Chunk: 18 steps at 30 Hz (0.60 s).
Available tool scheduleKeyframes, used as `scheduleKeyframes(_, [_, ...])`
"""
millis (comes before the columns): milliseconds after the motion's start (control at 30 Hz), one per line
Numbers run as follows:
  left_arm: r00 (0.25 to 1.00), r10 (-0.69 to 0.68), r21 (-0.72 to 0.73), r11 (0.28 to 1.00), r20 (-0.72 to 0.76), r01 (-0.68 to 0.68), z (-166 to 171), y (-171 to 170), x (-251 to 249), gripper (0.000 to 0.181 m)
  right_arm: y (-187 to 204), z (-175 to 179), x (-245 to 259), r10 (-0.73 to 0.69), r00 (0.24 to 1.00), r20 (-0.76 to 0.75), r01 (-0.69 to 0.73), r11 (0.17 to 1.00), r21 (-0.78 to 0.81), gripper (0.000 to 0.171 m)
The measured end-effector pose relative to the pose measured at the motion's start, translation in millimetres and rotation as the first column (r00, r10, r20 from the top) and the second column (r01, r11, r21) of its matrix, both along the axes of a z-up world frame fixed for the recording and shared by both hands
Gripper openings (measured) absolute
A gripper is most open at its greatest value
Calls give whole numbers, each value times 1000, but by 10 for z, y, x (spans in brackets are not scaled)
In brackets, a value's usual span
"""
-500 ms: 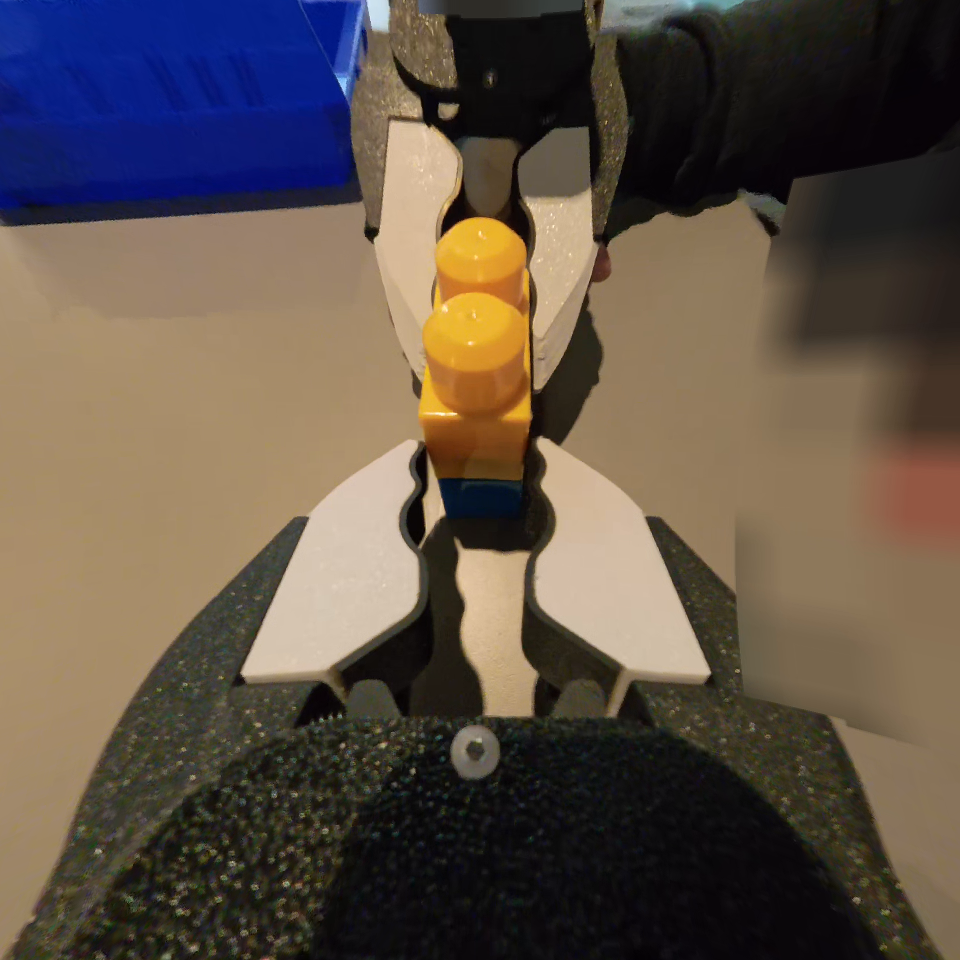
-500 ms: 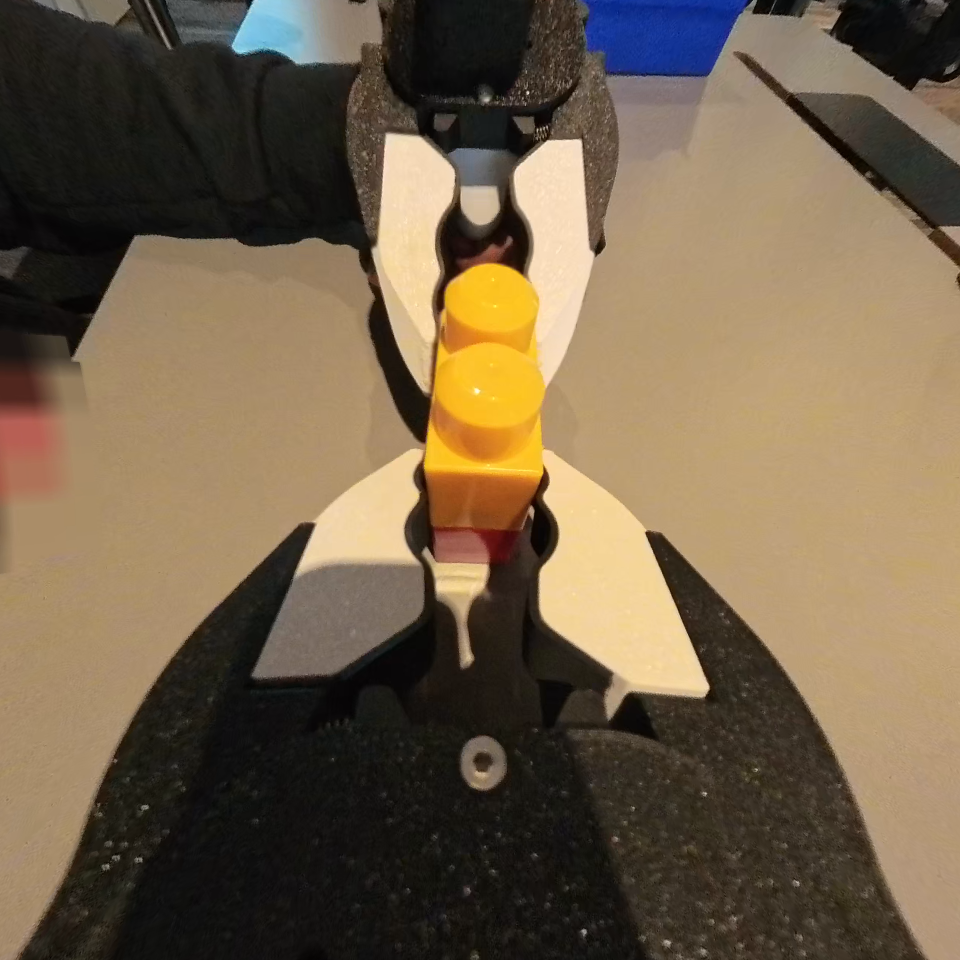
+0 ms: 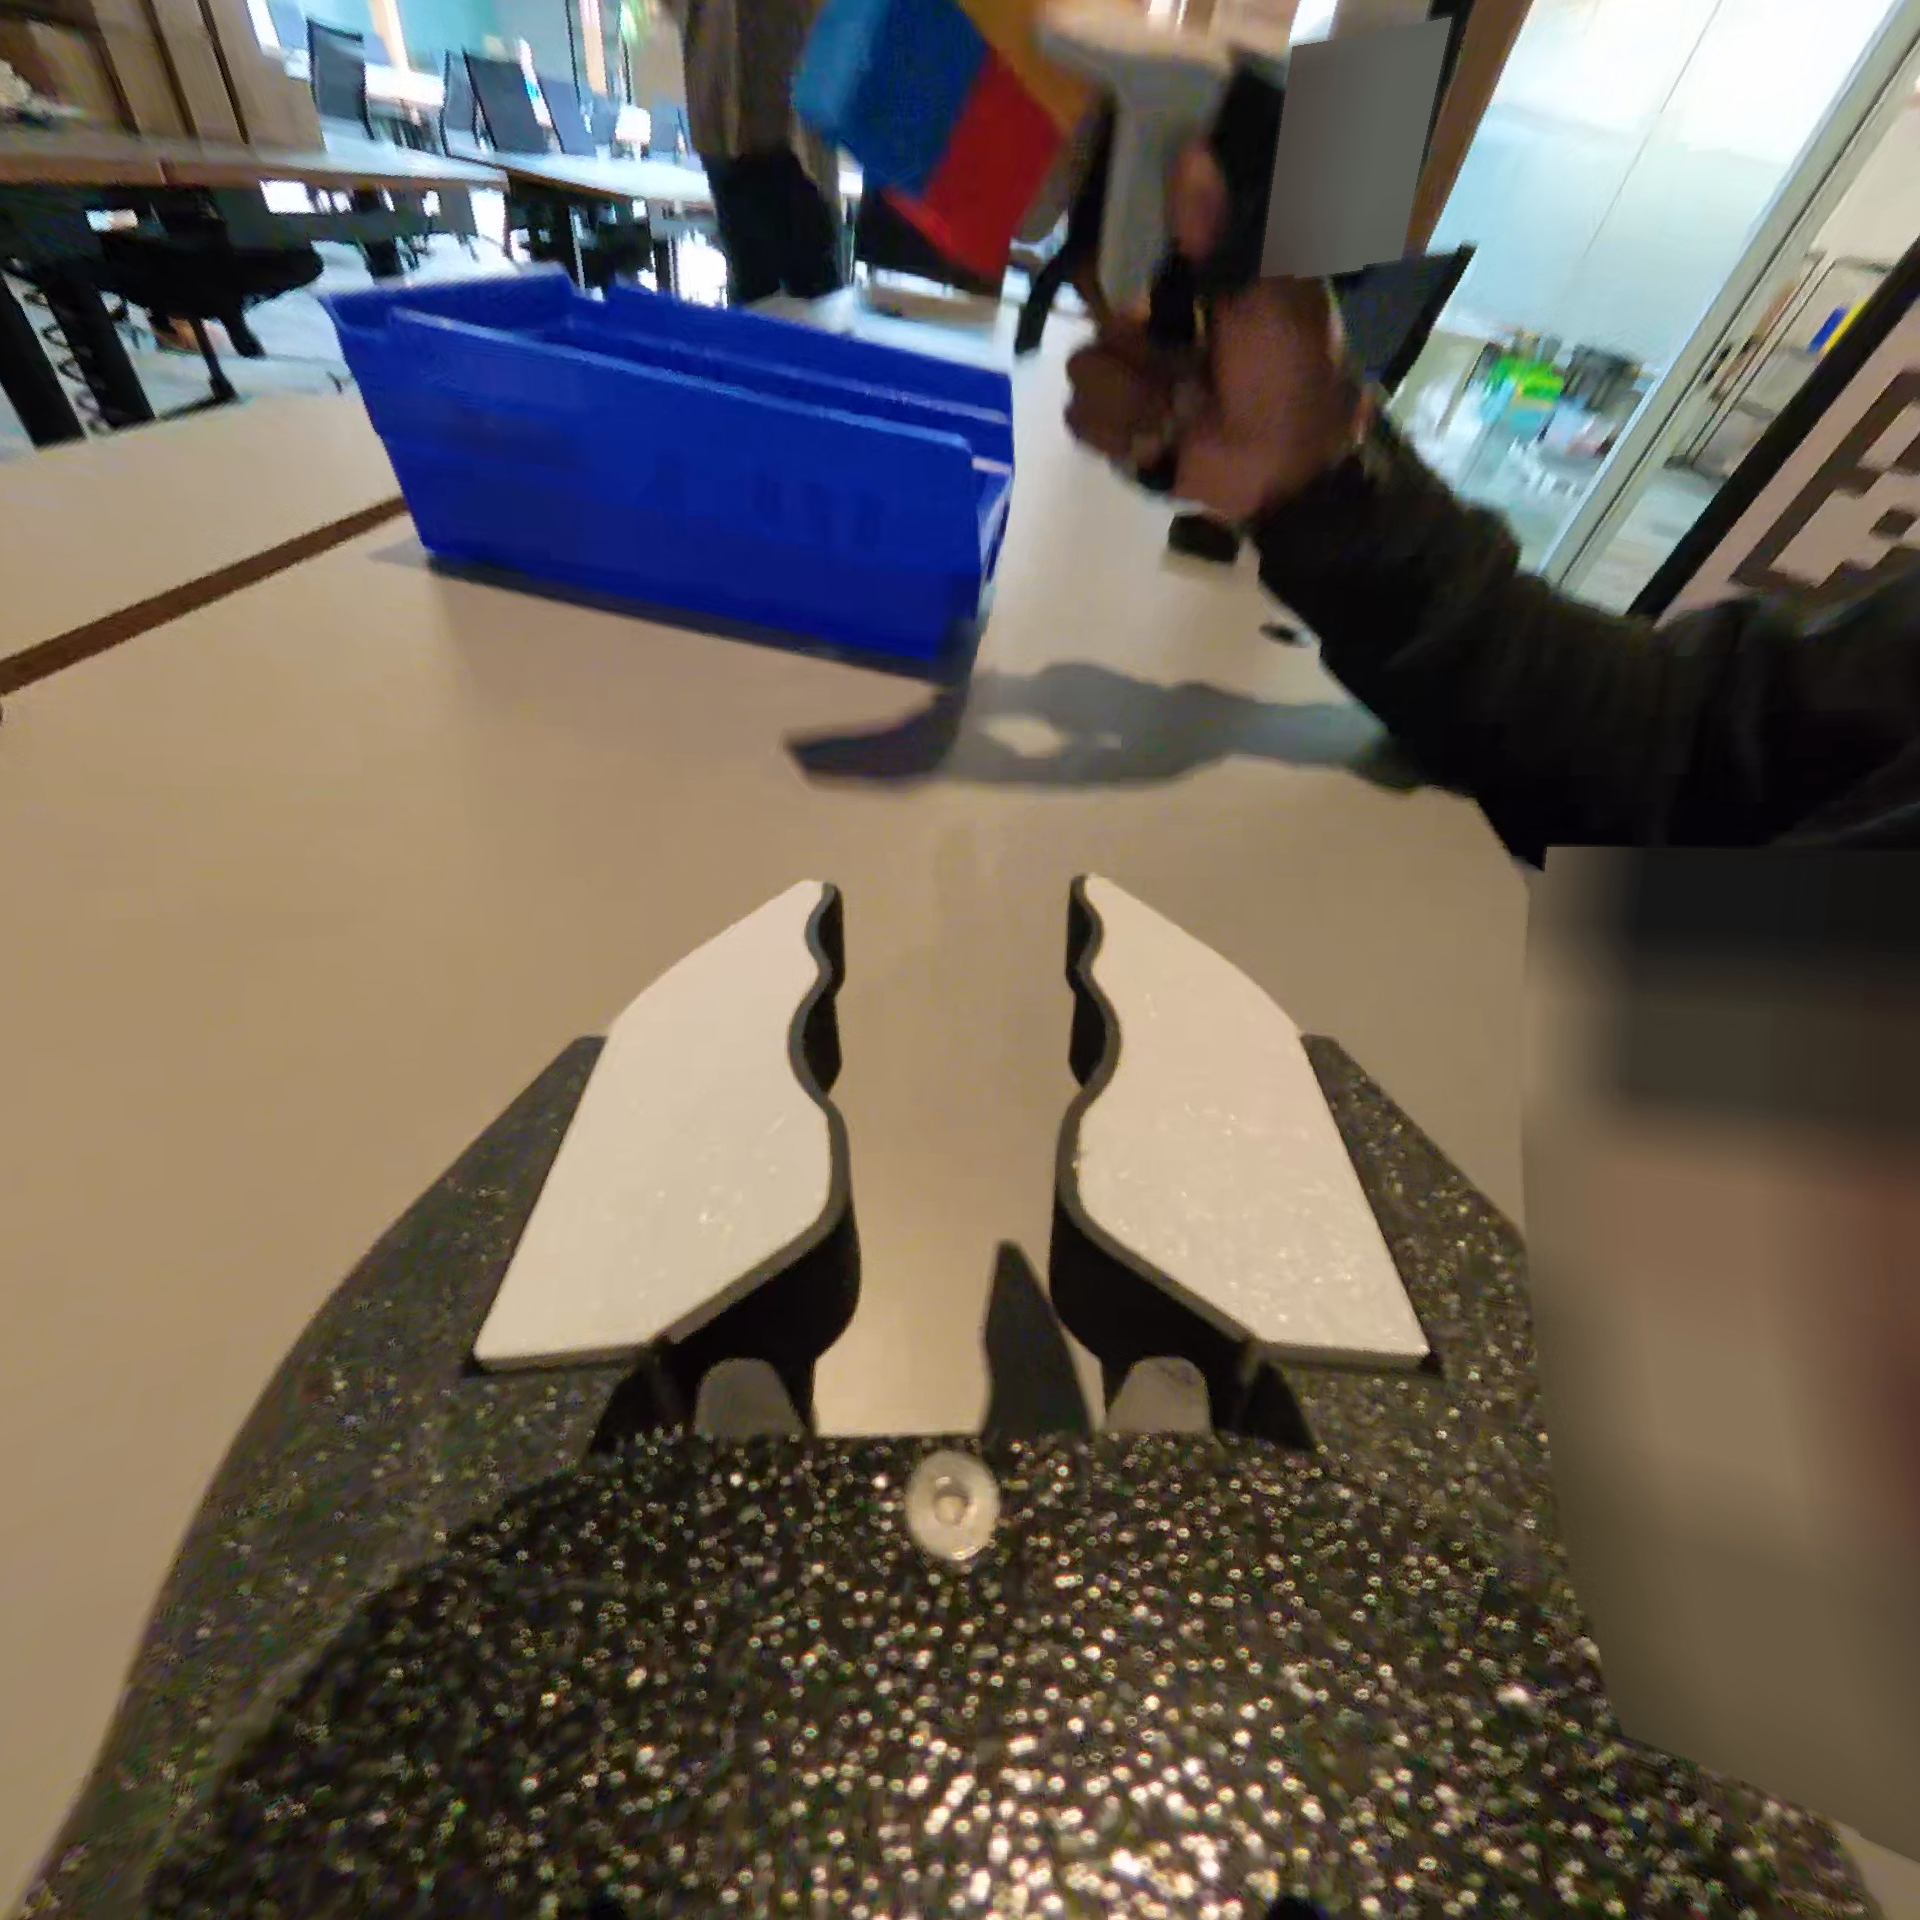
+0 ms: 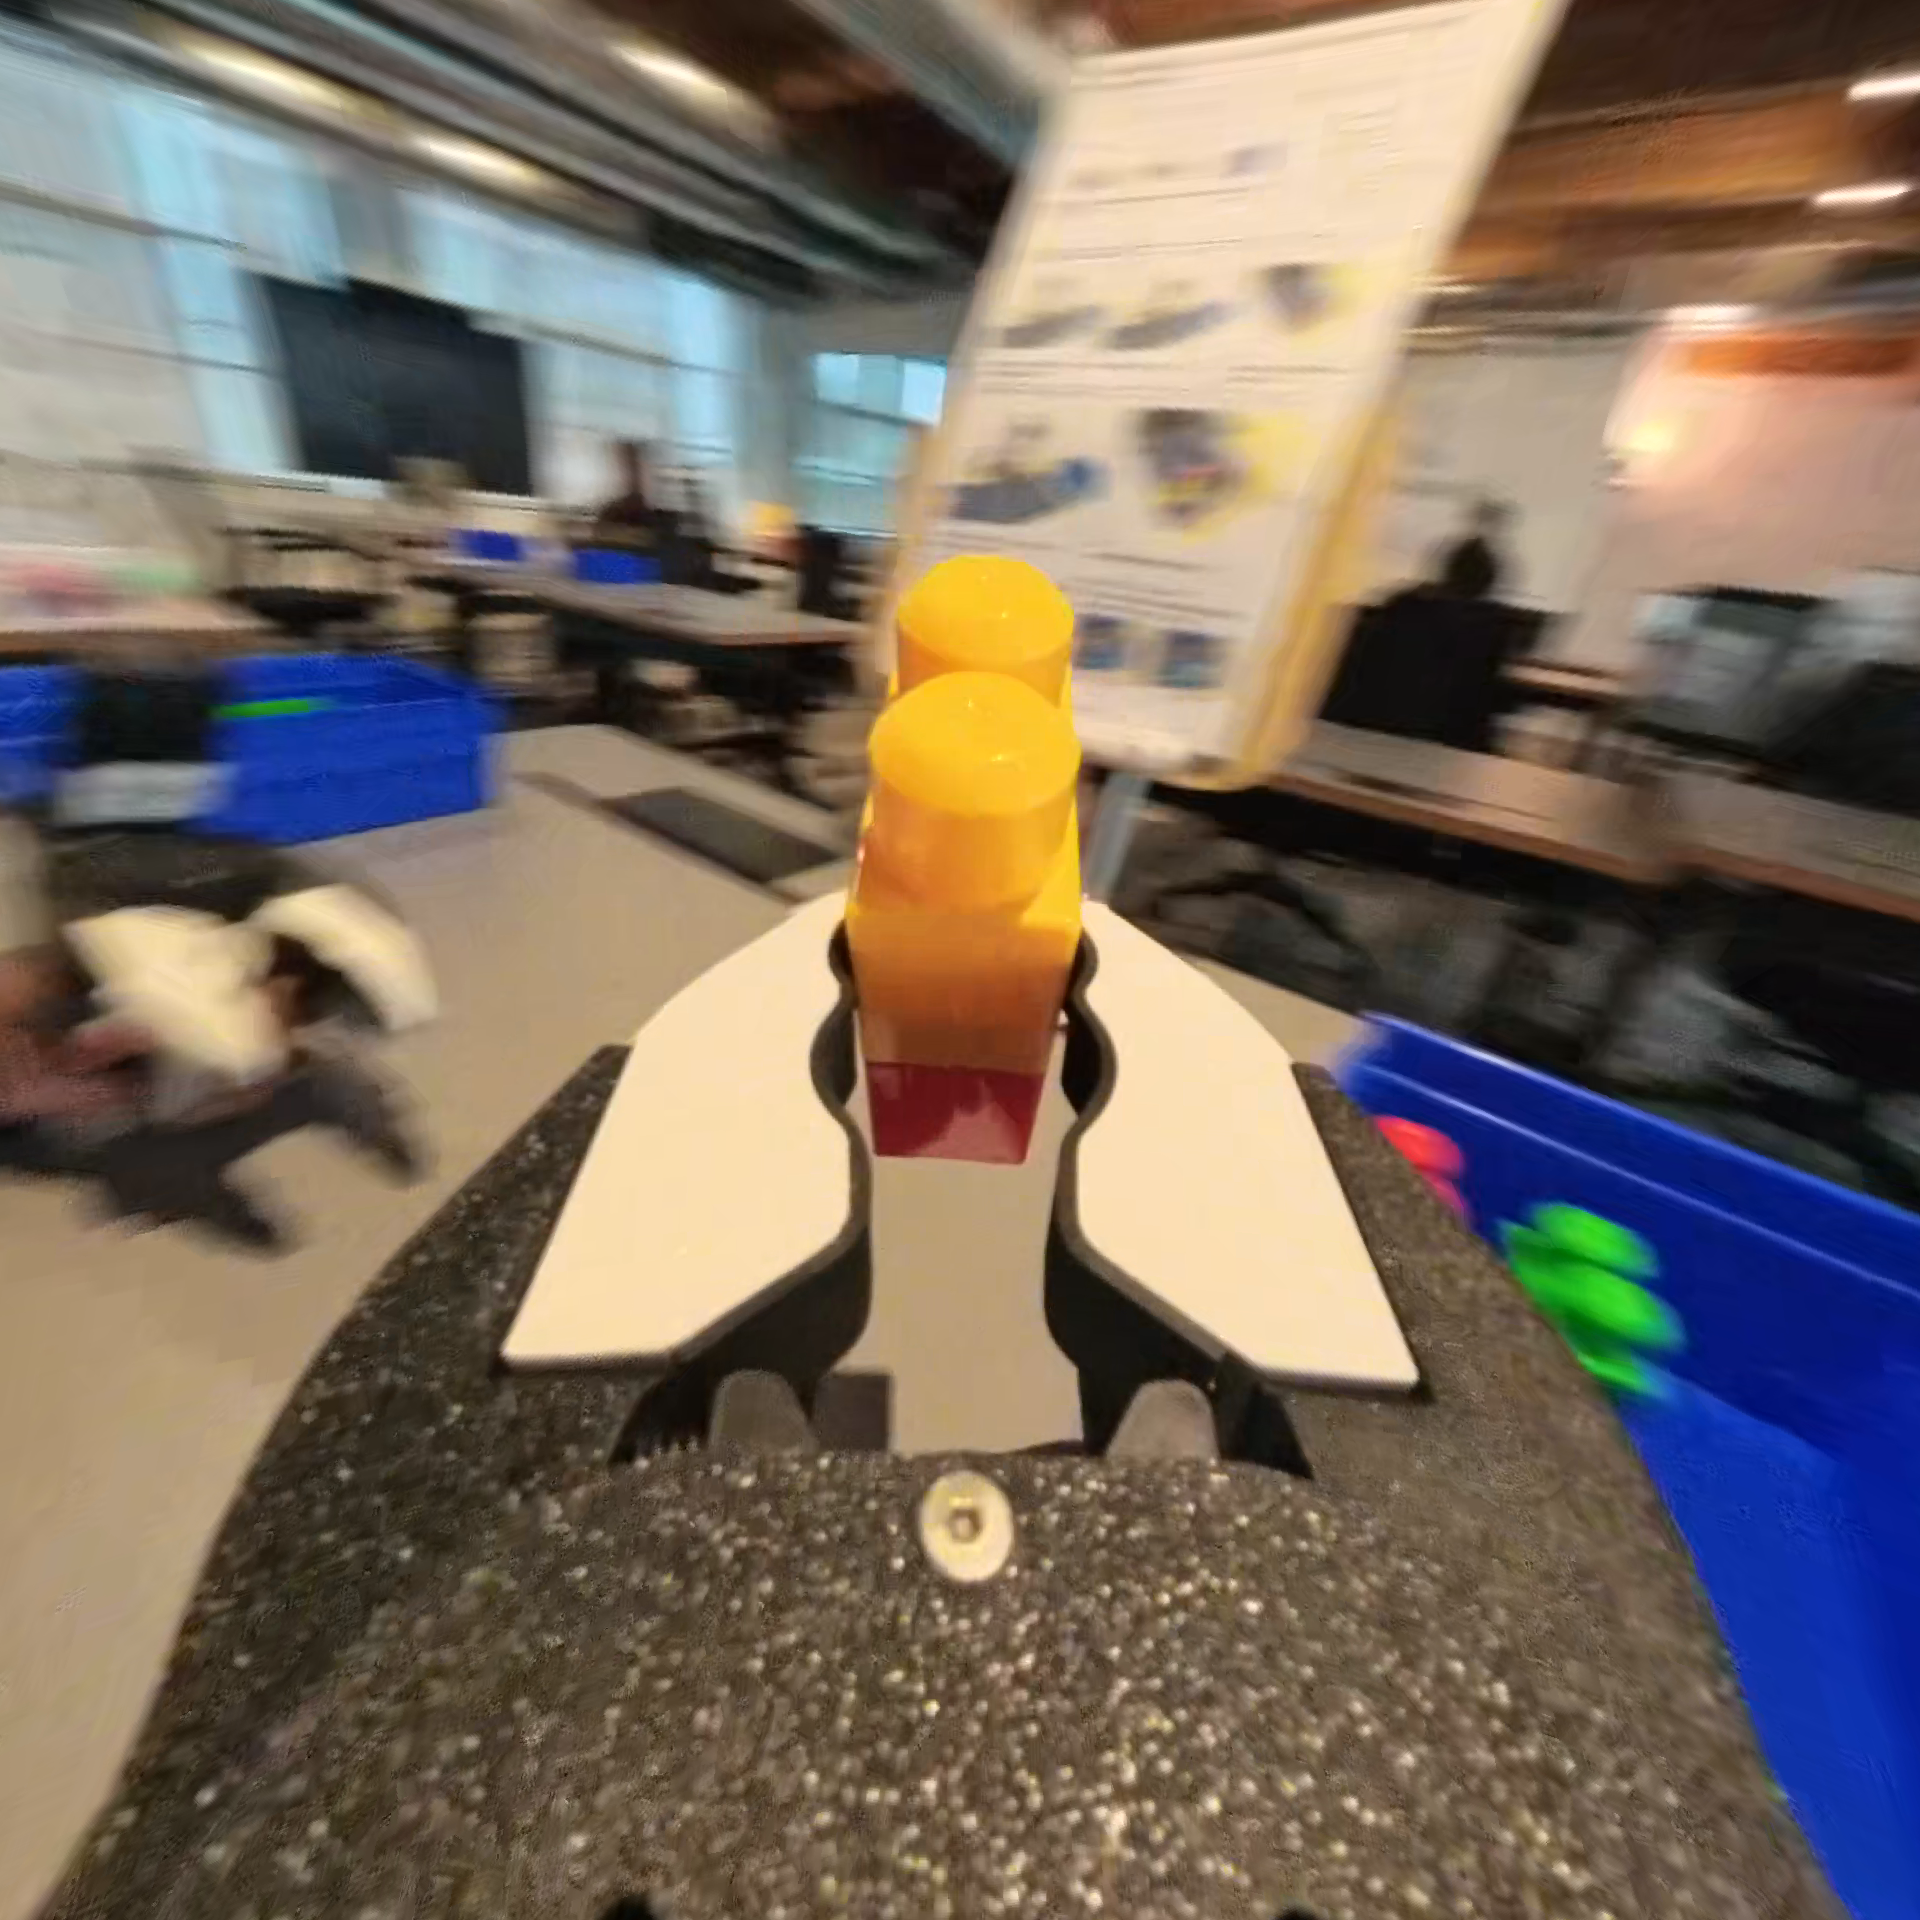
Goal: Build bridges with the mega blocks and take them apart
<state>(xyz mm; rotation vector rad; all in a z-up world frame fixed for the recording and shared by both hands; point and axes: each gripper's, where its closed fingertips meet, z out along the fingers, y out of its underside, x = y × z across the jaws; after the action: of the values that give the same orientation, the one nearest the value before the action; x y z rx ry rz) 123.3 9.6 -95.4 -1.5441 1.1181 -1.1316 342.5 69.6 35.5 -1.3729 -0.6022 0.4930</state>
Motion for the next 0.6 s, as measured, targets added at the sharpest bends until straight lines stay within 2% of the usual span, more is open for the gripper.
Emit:
scheduleKeyframes(100, [996, -20, 22, 1000, -87, 22, -125, -51, 75, 40, 476, 63, 831, -271, 963, -3, 269, 959, -91, 36])
scheduleKeyframes(233, [987, -33, 57, 997, -158, 43, -215, -109, 133, 38, 1120, -329, 1511, -474, 874, 104, 484, 833, -268, 36])
scheduleKeyframes(400, [987, -31, 61, 997, -160, 41, -218, -116, 135, 37, 1624, -860, 1758, -551, 778, 303, 627, 714, -312, 37])
scheduleKeyframes(600, [989, -38, 51, 998, -144, 46, -198, -113, 126, 36, 1865, -1270, 1878, -555, 760, 339, 650, 646, -400, 37])
